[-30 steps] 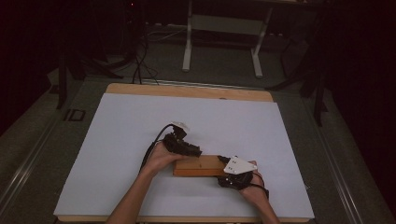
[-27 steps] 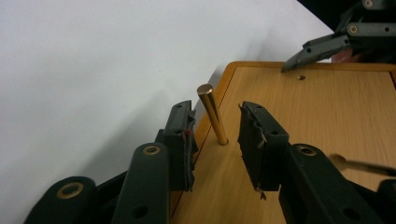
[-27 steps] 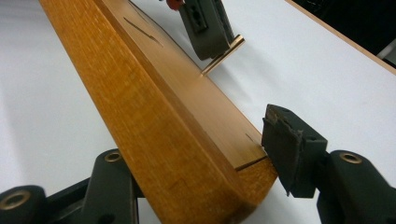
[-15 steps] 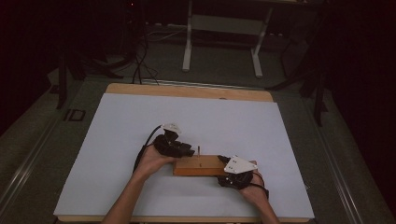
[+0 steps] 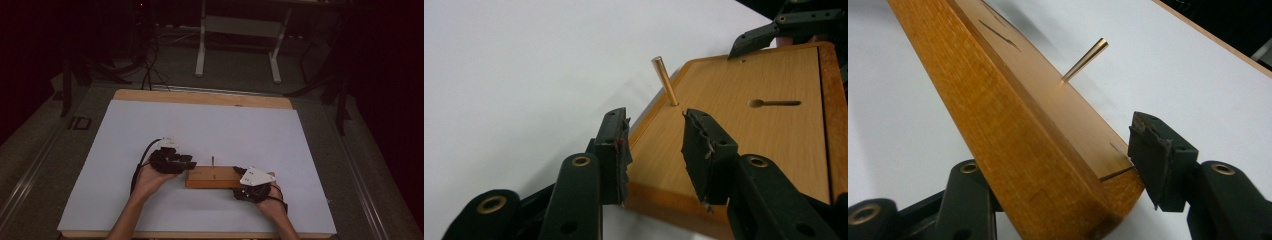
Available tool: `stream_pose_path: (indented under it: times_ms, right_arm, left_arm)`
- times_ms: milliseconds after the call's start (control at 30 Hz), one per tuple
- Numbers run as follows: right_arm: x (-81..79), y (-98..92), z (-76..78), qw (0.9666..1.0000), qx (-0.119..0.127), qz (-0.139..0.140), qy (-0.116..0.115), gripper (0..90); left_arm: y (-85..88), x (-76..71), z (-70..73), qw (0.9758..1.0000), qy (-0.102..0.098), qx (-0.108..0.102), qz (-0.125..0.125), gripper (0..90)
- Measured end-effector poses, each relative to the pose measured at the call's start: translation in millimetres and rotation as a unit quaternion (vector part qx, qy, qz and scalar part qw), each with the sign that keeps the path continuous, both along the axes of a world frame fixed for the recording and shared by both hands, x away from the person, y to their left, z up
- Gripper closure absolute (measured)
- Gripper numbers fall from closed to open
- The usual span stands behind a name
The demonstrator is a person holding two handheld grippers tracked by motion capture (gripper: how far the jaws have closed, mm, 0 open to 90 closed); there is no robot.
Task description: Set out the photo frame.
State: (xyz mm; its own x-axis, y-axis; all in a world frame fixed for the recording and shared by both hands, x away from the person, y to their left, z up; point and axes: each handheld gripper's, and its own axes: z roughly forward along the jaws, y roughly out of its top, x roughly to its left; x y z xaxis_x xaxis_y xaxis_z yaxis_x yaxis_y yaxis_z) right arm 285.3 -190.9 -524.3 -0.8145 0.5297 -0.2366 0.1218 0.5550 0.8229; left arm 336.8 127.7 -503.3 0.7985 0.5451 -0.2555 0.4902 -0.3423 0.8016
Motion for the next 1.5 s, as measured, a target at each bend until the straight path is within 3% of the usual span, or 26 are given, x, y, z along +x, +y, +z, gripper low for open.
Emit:
stream_pose_path:
  times_ms: [67, 167, 267, 367, 600, 767, 1033, 1333, 1400, 1500]
  right_arm:
    - [-0.1, 0.1, 0.0, 1.0000, 0.000, 0.000, 0.000, 42.9]
    - [0.1, 0.0, 0.1, 1.0000, 0.000, 0.000, 0.000, 42.9]
    - [0.0, 0.1, 0.2, 1.0000, 0.000, 0.000, 0.001, 43.0]
    - [0.1, 0.1, 0.3, 1.0000, 0.000, 0.000, 0.001, 43.1]
    - [0.4, -0.1, 0.8, 1.0000, 0.001, 0.000, 0.002, 43.6]
    - [0.6, 0.2, 1.4, 1.0000, 0.002, 0.000, 0.003, 44.4]
    - [2.0, -0.5, 2.8, 0.9999, 0.008, 0.003, 0.009, 46.2]
    - [3.7, -0.8, 3.7, 0.9998, 0.010, 0.004, 0.014, 46.3]
    - [4.3, -0.9, 3.9, 0.9998, 0.012, 0.004, 0.014, 46.3]
    - [4.9, -1.2, 4.2, 0.9998, 0.012, 0.005, 0.016, 46.4]
  left_arm:
    - [7.5, -5.5, -1.6, 0.9999, -0.001, -0.013, 0.007, 61.4]
    - [17.8, -13.1, -1.7, 0.9997, -0.005, 0.000, 0.022, 60.0]
    - [27.5, -21.2, -2.1, 0.9992, -0.014, -0.003, 0.037, 59.8]
    - [32.6, -27.4, -2.5, 0.9986, -0.023, 0.014, 0.046, 59.0]
    - [39.9, -38.5, -5.5, 0.9984, -0.033, 0.019, 0.042, 57.8]
    - [36.1, -46.6, -7.6, 0.9970, -0.049, 0.045, 0.040, 52.2]
    - [26.4, -50.8, -9.5, 0.9964, -0.058, 0.061, 0.007, 47.5]
    - [10.7, -55.9, -8.2, 0.9910, -0.099, 0.090, -0.002, 39.6]
    - [6.2, -55.9, -8.3, 0.9898, -0.107, 0.094, -0.002, 38.9]
    - [1.2, -55.1, -8.4, 0.9905, -0.110, 0.083, -0.012, 37.3]
